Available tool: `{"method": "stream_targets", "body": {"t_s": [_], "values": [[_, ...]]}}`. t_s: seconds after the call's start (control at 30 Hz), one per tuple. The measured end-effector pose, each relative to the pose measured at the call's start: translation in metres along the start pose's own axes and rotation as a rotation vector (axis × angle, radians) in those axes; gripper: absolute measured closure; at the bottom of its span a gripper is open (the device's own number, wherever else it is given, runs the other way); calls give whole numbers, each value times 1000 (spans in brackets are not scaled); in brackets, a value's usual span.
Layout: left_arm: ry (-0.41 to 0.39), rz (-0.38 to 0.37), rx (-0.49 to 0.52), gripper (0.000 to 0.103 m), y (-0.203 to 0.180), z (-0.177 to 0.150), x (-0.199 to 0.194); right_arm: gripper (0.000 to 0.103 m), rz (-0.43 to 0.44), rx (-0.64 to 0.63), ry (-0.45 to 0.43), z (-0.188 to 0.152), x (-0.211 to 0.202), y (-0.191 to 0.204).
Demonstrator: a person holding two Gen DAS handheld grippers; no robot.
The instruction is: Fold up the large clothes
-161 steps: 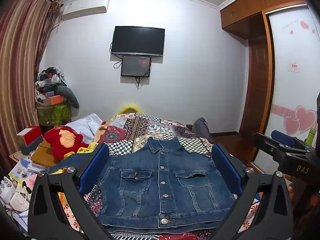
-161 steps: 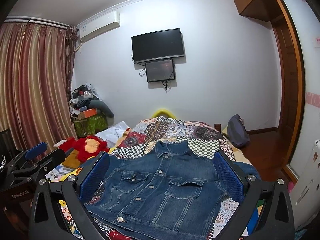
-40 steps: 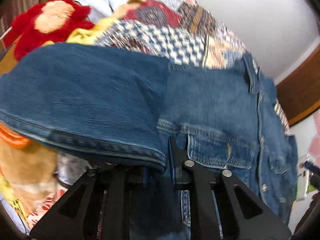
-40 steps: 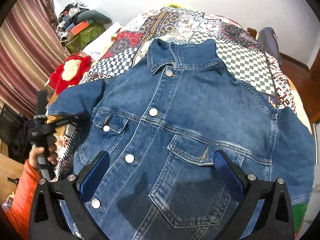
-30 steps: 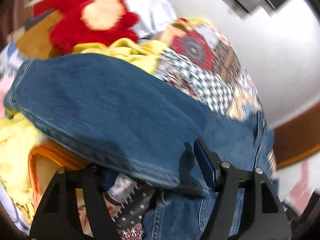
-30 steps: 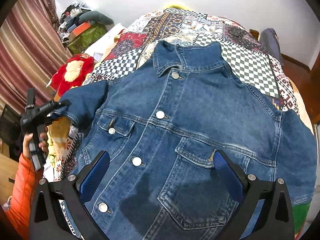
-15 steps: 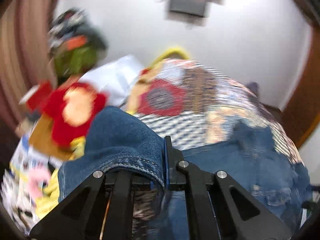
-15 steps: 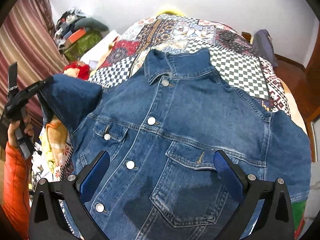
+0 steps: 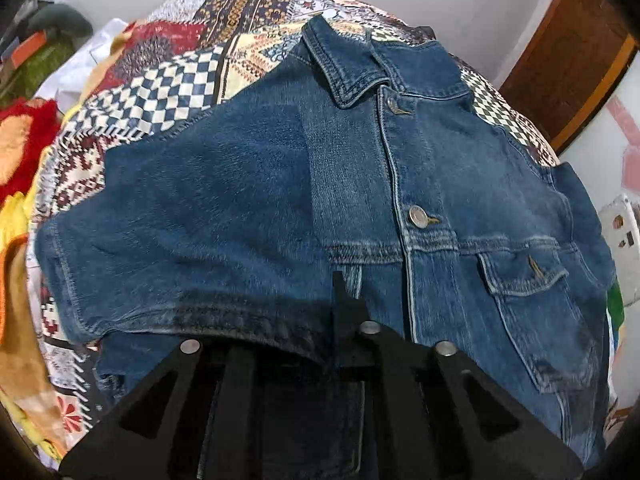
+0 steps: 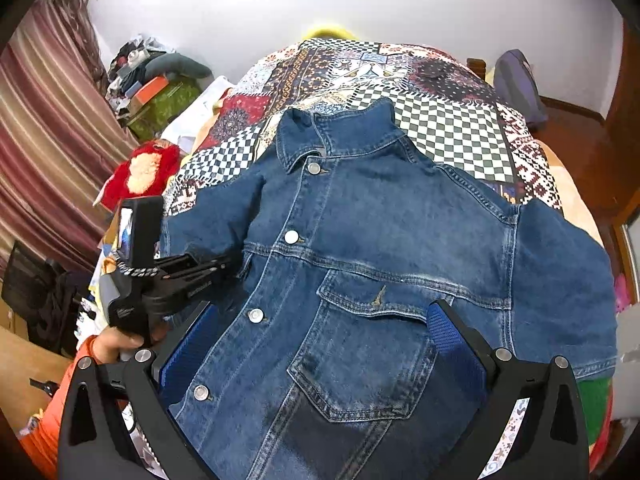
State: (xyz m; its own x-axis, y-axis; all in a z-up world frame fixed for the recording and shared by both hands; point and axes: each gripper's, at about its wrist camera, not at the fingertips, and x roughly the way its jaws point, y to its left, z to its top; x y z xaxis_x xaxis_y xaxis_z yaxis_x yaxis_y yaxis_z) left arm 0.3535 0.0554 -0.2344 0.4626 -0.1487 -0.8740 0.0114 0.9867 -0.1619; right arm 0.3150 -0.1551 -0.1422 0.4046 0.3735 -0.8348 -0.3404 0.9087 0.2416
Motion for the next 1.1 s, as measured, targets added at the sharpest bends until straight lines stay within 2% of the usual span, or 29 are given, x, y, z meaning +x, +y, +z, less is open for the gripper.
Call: {"method": "stream_targets", "body": {"t_s": [0.1,0.17,0.23,0.43,0.6,0.73,0.93,1.1], "values": [[-16,-37,-1,69,9,-6,-26,0,3,-26,0,4,3,11],[-63,-35,-1,50,21,-11,-51,0,12,-49,-3,7,6,23],[-117,-10,-19,39,40,-17,-76,0,19,-84,-7,12,10,41],[-229,120,-66,34,110,-40,-131,0,54,-197,-9,24,25,105],[-219,180,-134,33,162,-65,-142,0,73,-303,30,30,61,168],[-167,178,-180,33,191,-87,-131,0,49,-407,89,29,105,212],[-129,166,-228,33,212,-109,-112,0,-67,-643,180,17,190,265],[-104,149,-259,33,224,-116,-100,2,-77,-638,284,20,251,272]]}}
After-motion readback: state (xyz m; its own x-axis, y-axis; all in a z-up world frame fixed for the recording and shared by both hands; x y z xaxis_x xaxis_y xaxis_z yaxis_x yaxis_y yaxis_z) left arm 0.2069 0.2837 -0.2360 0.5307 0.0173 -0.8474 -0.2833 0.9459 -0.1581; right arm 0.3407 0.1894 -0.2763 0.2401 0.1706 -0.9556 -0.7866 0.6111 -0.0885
